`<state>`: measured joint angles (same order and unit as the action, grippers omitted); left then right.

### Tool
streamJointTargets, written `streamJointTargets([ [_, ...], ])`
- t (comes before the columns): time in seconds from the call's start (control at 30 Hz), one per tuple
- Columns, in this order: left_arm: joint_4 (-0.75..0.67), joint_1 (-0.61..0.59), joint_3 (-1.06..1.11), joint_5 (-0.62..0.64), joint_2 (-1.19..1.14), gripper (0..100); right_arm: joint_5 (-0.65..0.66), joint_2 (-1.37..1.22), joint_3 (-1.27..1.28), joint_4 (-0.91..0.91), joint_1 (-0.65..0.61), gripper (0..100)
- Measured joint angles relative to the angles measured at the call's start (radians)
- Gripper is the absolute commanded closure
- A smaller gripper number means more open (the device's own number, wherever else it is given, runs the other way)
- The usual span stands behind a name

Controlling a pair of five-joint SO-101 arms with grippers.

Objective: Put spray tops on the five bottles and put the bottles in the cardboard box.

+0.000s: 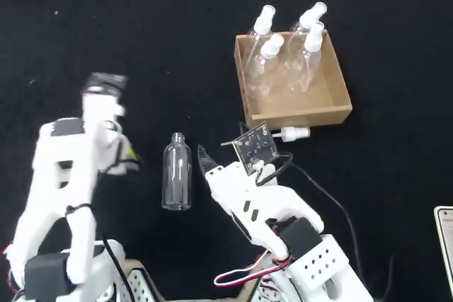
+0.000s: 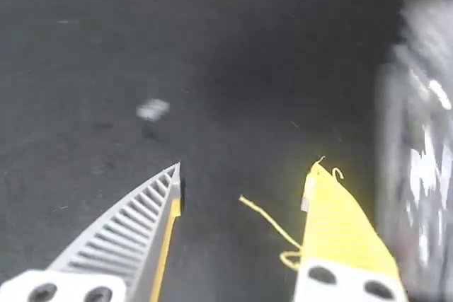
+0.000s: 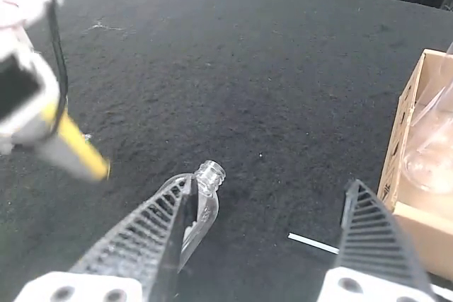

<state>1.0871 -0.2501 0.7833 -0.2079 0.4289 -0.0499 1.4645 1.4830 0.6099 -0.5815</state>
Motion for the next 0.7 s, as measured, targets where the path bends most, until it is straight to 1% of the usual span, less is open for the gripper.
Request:
streamJointTargets([
  [0.1, -0.074, -0.051, 0.002, 0.132, -0.003, 73, 0.000, 0.000, 0.000, 0.000, 0.000, 69.8],
  [0.2, -0.161, -0.075, 0.063, 0.213, -0.003, 73, 0.000, 0.000, -0.003, 0.008, 0.000, 69.8],
  [0.37, -0.304, -0.075, 0.169, 0.284, -0.003, 73, 0.000, 0.000, -0.083, 0.069, 0.000, 69.8],
  [0.5, -0.364, -0.077, 0.192, 0.330, -0.005, 73, 0.000, 0.000, -0.153, 0.112, 0.000, 69.8],
  [0.7, -0.443, -0.077, 0.245, 0.353, -0.005, 73, 0.000, -0.008, -0.216, 0.120, 0.000, 69.8],
])
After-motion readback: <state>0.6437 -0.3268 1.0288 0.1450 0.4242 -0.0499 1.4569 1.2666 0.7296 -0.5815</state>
